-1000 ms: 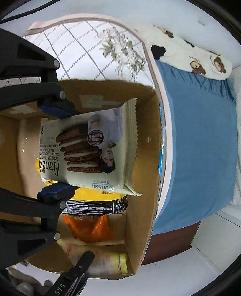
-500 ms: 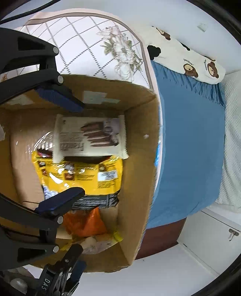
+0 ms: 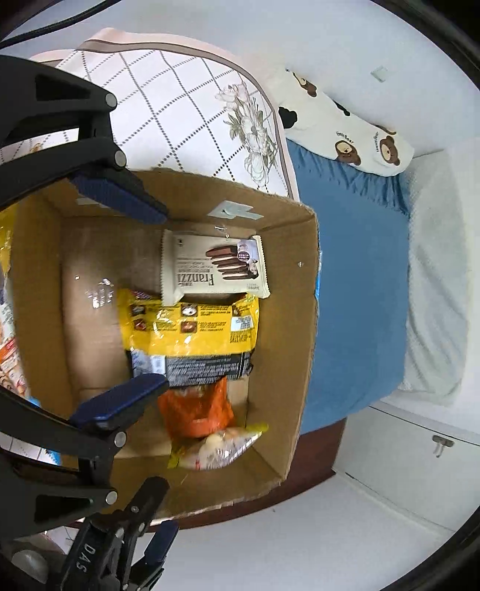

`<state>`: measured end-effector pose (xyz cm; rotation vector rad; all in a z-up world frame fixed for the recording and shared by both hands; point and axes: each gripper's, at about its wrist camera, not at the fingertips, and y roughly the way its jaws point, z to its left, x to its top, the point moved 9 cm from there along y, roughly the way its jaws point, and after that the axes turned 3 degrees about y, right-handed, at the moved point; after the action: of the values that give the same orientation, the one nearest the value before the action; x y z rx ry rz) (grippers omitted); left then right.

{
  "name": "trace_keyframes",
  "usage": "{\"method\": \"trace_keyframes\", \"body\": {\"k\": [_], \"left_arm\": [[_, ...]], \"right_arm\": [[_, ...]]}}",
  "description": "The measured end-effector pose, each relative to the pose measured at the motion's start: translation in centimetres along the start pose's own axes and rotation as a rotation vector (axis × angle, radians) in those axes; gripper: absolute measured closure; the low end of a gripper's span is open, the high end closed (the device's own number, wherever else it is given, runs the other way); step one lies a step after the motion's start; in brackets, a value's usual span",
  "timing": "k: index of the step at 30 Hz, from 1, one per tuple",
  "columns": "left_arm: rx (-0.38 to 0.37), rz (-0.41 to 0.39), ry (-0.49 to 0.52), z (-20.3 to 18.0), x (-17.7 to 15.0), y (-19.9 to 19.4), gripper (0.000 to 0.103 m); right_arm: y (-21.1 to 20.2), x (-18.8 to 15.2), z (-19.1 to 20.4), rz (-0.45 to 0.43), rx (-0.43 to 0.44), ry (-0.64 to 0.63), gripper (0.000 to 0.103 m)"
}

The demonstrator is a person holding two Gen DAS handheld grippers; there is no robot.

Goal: Organize snacks
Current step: 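Carry both packs into the box and release them beside the yellow bag, then grasp the candy bag with left tool while right tool grasps the panda-print packet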

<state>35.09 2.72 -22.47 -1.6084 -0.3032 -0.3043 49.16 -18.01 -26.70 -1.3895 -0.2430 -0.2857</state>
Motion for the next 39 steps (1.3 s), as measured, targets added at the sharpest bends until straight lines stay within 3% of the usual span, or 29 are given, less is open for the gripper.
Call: {"method": "trace_keyframes", "body": {"k": [11, 19, 22, 28, 34, 39], "left_arm": [[0.028, -0.154, 0.036, -1.0, -2.6, -7.6, 0.020], [0.014, -0.189, 0.034, -1.6, -4.8, -11.0, 0.020], [0.015, -0.183, 0.022, -1.0, -6.0, -11.4, 0.020], [0.105, -0.101, 0.003, 3.5, -11.5, -9.1, 0.020], [0.186, 0.147, -0.035, 10.1, -21.8, -3.4, 0.020], [0.166, 0.315, -0.156, 13.7, -29.2, -0.3, 0.020]], "right_arm": [[-7.7, -4.0, 1.6, -0.115, 0.042, -0.009, 0.011], [-11.8, -6.9, 1.8, -0.155, 0.091, 0.029, 0.011], [-11.8, -8.7, 1.9, -0.122, 0.123, 0.058, 0.011], [-7.0, -14.7, 2.3, 0.041, 0.202, 0.149, 0.011], [0.0, -20.2, 2.7, 0.217, 0.258, 0.277, 0.011], [3.9, -21.1, 2.6, 0.250, 0.234, 0.354, 0.011]]}}
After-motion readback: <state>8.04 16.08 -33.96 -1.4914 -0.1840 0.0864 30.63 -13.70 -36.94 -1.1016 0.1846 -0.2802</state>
